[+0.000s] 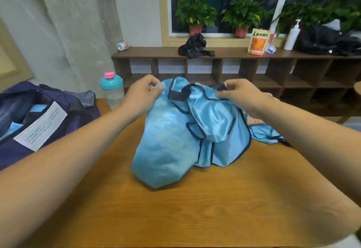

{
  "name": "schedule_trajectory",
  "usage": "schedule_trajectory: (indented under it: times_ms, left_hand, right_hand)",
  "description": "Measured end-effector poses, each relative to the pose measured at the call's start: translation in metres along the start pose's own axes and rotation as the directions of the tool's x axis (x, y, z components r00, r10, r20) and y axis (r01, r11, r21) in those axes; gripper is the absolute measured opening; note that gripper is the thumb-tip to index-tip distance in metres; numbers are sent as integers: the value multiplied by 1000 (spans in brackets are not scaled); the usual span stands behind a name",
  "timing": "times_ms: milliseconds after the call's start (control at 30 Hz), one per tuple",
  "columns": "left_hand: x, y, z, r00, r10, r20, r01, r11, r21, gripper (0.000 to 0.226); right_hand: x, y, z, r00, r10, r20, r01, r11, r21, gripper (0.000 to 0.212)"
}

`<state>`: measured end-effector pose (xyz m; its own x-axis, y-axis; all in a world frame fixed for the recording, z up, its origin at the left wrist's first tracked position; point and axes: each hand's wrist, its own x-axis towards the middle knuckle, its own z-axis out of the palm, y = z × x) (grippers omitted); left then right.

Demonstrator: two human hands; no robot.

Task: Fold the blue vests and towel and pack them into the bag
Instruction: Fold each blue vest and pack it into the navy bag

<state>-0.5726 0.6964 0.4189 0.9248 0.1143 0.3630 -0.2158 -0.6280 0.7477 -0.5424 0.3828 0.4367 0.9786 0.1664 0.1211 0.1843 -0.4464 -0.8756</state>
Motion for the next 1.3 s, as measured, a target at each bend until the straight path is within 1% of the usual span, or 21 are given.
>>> schedule_trajectory:
  times_ms: [67,133,167,233,300,400,433,533,600,667,700,767,800,867,900,967,1033,1100,1167,1233,1300]
  left_hand:
    - [-1,-10,11,999,-33,3,33,998,53,19]
    - [-9,-15,21,1000,-15,1,15,992,124,13]
    - [-14,-19,25,1000,12,2,-13,989,148,13]
    - [-24,-24,31,997,70,45,-77,980,181,15]
    - [-34,-26,36,988,104,116,-127,970,208,13]
    - [-50,-21,45,966,127,223,-175,963,207,12]
    - [-55,-19,48,957,130,260,-186,961,204,12]
    - [-68,-15,58,921,133,366,-219,954,205,12]
    - [-73,-15,64,901,143,410,-248,945,215,17]
    - [-76,-15,69,894,139,425,-253,941,224,24]
    - [-76,-14,72,895,134,425,-249,941,227,27]
    - [-76,-8,76,900,133,416,-242,945,221,35]
    - [-76,-4,77,905,137,402,-236,949,208,40]
    - [-73,5,79,924,164,346,-227,962,152,43]
    - [-71,11,78,933,184,309,-229,967,116,41]
    - [-66,25,75,945,232,230,-252,966,60,31]
    - [-60,41,70,950,251,185,-254,967,-9,16]
    - [-51,56,63,962,234,140,-220,969,-113,6]
    - [-41,69,52,980,189,66,-171,962,-214,7]
    - [-31,80,39,993,113,24,-99,941,-324,11]
    - [-23,89,26,997,67,36,-46,908,-417,11]
  right_hand:
    - [7,21,1,999,40,-11,-42,984,-173,12]
    - [7,35,-1,998,66,17,-57,941,-333,20]
    - [5,40,0,998,52,26,-38,923,-383,22]
    - [-1,46,4,997,-39,67,65,890,-450,25]
    - [-6,51,10,977,-131,167,197,855,-480,23]
    - [-16,55,23,930,-157,333,321,787,-527,16]
    - [-19,56,27,923,-161,350,339,773,-536,19]
    - [-29,53,36,903,-155,400,364,771,-523,48]
    - [-36,52,39,883,-127,451,387,742,-547,57]
    - [-40,53,40,854,-154,497,467,651,-599,53]
    - [-40,53,41,846,-191,497,494,632,-597,43]
    - [-38,50,38,861,-280,425,490,685,-540,16]
    - [-36,44,35,877,-307,369,466,729,-502,10]
    - [-32,26,27,915,-302,269,392,826,-406,9]
    - [-30,16,23,928,-283,244,356,867,-348,11]
    - [-27,-3,16,936,-263,234,321,912,-258,14]
    - [-26,-20,13,930,-297,217,341,918,-202,15]
    - [-26,-31,10,926,-338,166,364,916,-166,16]
    - [-30,-38,7,932,-350,93,360,923,-135,19]
    - [-40,-41,5,938,-345,9,344,933,-100,24]
    - [-53,-39,4,913,-406,-34,394,901,-182,28]
